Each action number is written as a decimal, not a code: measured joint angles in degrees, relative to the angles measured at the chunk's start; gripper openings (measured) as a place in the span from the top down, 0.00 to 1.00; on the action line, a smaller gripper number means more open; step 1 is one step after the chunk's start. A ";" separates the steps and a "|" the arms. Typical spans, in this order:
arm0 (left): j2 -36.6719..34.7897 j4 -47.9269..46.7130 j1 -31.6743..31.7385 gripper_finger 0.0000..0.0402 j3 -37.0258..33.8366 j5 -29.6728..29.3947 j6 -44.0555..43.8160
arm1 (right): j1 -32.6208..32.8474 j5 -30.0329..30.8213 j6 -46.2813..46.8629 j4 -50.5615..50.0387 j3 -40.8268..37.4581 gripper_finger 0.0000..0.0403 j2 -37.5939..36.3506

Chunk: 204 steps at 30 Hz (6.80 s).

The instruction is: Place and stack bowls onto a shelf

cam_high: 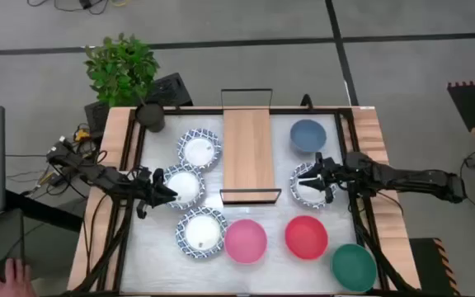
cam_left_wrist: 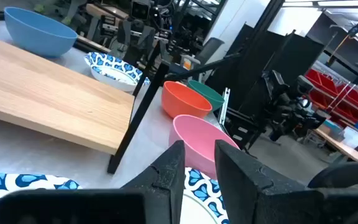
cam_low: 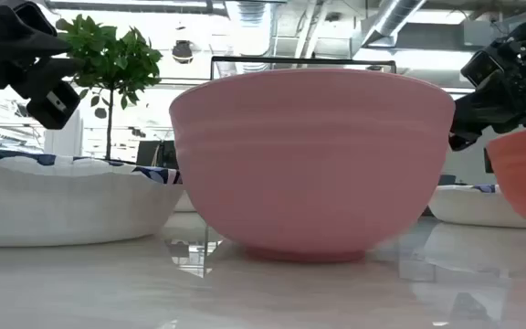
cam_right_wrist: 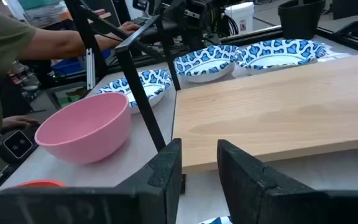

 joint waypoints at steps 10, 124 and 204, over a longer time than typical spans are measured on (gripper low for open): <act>-0.01 -0.01 0.01 0.81 -0.02 0.00 0.00 | 0.01 0.02 0.01 0.00 0.00 0.68 0.01; 40.06 -48.98 38.53 0.48 59.52 -10.86 3.13 | -1.62 6.01 12.06 0.32 0.00 0.68 0.02; 92.22 -53.40 75.85 1.00 63.84 26.57 22.39 | -1.62 6.01 11.88 0.25 0.02 0.68 0.00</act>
